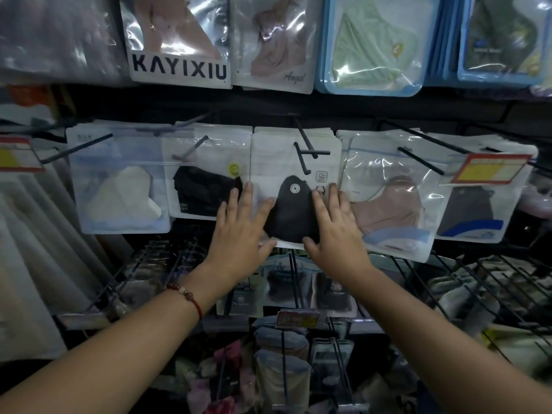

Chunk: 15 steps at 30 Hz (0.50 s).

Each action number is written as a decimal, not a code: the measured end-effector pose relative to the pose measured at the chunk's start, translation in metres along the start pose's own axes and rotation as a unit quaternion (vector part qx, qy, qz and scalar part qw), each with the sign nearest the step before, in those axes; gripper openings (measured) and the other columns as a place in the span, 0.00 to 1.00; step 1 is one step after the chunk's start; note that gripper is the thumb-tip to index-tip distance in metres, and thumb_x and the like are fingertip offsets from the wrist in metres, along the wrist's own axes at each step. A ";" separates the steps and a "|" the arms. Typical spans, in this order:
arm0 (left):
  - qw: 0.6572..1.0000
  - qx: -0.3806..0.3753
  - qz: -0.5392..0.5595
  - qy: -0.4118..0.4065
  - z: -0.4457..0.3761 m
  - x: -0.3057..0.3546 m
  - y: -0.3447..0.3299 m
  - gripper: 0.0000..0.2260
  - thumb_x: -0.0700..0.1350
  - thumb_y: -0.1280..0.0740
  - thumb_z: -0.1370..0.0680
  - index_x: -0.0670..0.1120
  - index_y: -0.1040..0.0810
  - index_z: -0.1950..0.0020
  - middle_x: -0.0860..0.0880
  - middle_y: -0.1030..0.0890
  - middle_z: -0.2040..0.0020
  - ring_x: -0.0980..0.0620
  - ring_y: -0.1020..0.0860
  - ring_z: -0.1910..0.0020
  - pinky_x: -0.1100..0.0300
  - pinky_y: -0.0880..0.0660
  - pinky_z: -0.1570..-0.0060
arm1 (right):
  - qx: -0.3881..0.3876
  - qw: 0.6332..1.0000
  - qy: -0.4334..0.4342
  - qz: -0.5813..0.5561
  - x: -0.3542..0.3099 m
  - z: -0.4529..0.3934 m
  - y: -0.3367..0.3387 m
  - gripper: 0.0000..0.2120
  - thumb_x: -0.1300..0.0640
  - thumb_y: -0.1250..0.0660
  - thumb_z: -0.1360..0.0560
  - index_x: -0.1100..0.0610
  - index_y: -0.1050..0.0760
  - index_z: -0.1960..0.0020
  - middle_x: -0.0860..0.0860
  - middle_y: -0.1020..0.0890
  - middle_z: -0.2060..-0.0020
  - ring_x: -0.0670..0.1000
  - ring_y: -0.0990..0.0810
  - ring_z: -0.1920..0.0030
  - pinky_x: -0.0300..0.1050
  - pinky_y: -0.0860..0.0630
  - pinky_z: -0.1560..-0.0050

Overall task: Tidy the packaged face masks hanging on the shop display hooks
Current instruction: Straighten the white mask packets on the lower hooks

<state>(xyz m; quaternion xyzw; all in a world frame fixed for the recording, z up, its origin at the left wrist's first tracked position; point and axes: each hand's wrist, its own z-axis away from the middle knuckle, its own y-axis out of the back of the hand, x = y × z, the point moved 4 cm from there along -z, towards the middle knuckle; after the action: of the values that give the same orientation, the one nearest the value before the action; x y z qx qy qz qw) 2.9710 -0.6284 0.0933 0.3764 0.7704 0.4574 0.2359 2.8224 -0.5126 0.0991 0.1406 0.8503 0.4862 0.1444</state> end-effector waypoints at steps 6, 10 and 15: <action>0.998 -0.059 -0.002 -0.007 0.012 -0.001 -0.009 0.37 0.61 0.39 0.20 0.54 0.56 0.18 0.42 0.62 0.19 0.38 0.59 0.20 0.43 0.55 0.23 | -0.058 0.998 -0.004 0.000 -0.006 0.009 -0.007 0.41 0.47 0.35 0.24 0.52 0.56 0.20 0.56 0.60 0.21 0.60 0.58 0.21 0.56 0.54 0.23; 0.996 -0.090 0.000 -0.021 0.013 -0.002 -0.013 0.36 0.61 0.39 0.20 0.53 0.55 0.18 0.42 0.62 0.19 0.39 0.59 0.20 0.43 0.55 0.22 | -0.079 0.997 -0.016 0.003 -0.008 0.008 -0.004 0.42 0.46 0.34 0.24 0.52 0.56 0.20 0.56 0.61 0.21 0.59 0.59 0.21 0.56 0.55 0.23; 0.996 -0.080 0.019 -0.039 0.012 -0.009 -0.012 0.34 0.60 0.39 0.19 0.53 0.52 0.18 0.44 0.59 0.18 0.40 0.58 0.20 0.43 0.53 0.22 | -0.116 0.993 -0.026 -0.011 -0.004 0.002 0.003 0.42 0.45 0.34 0.24 0.50 0.56 0.20 0.53 0.62 0.21 0.58 0.59 0.21 0.56 0.52 0.24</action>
<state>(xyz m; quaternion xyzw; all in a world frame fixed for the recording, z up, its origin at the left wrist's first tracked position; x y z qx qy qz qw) 2.9803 -0.6326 0.0774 0.3881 0.7143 0.5071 0.2864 2.8276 -0.5110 0.1008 0.1261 0.7856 0.5760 0.1876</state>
